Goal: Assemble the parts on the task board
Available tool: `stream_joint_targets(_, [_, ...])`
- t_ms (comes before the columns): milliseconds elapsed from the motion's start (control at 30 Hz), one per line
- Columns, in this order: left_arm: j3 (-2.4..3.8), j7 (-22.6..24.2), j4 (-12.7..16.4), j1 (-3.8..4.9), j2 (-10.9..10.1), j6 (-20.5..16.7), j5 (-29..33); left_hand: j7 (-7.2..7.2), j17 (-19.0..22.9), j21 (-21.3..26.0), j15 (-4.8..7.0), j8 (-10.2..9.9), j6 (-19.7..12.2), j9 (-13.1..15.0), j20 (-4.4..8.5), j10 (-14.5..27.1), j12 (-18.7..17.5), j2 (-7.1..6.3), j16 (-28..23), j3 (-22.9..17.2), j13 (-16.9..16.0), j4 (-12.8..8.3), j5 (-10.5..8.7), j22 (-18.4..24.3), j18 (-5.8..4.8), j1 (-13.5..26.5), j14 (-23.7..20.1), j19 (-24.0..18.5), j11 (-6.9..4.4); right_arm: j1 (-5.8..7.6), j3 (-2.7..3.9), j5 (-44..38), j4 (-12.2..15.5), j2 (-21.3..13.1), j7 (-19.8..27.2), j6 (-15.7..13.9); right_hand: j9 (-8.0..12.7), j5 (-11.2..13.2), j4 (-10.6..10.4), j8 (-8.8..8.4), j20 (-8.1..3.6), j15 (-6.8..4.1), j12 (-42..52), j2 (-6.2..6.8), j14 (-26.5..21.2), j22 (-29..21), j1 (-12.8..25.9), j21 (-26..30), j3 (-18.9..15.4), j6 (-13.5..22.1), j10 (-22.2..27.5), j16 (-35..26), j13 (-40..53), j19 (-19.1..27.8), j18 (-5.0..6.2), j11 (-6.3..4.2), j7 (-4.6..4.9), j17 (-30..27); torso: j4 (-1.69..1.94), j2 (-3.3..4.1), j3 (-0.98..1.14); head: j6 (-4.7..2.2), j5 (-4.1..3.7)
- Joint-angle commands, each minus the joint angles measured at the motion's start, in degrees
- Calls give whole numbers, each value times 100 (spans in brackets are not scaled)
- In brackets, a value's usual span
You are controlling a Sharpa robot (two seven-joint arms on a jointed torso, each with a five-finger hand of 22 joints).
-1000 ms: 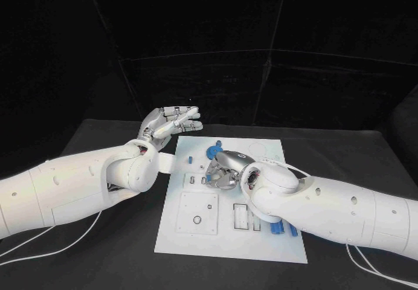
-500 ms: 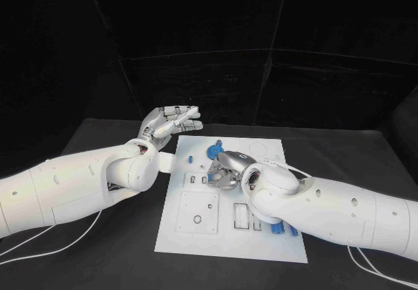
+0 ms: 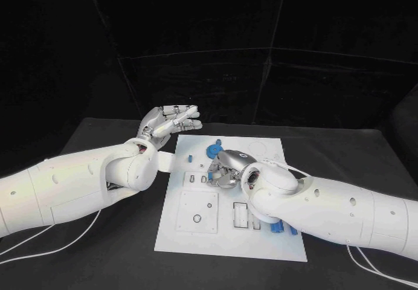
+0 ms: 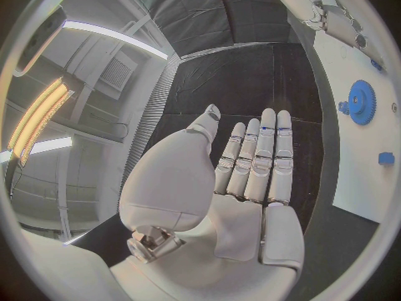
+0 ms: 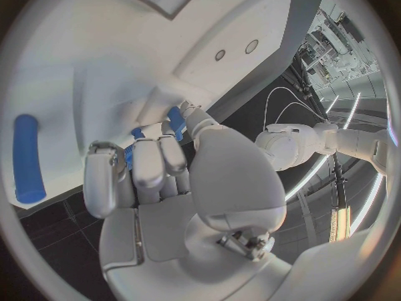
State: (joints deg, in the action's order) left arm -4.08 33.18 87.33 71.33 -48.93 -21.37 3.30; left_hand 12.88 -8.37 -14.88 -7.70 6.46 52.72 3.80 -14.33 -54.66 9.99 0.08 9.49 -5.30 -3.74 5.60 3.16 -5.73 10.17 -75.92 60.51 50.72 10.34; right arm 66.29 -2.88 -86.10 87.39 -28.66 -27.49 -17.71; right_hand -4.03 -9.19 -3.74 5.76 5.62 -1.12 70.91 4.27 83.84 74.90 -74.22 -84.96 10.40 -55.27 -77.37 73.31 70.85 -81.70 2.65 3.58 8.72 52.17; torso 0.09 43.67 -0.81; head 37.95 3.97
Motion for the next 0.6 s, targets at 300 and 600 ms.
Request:
stream_joint_targets(300, [5,-8,-6,10,-5,80,-6,4,-9,39,-24,-22,49,-7,-3,-11,-41,59,-29,-5,7,-33,2,6,36,-5,1,31,-1,-4,-6,-121,66,-22,48,-395,3,-127,-286,-111,37,73,-133,126,4,363,216,59,-561,313,143,-92,-109,53,5,57,51,-103,1,0,2,1,1])
stream_joint_targets(600, [5,-324,-51,10,-25,134,-249,-136,-273,-238,201,7,319,7,207,-376,-50,97,234,31,-16,-117,9,-87,49,15,721,583,-167,-17,0,-295,417,-345,1095,-903,11,-133,-369,-126,67,105,-175,112,-16,361,70,67,-806,473,201,-148,-154,54,6,94,94,-193,1,-5,6,-10,21])
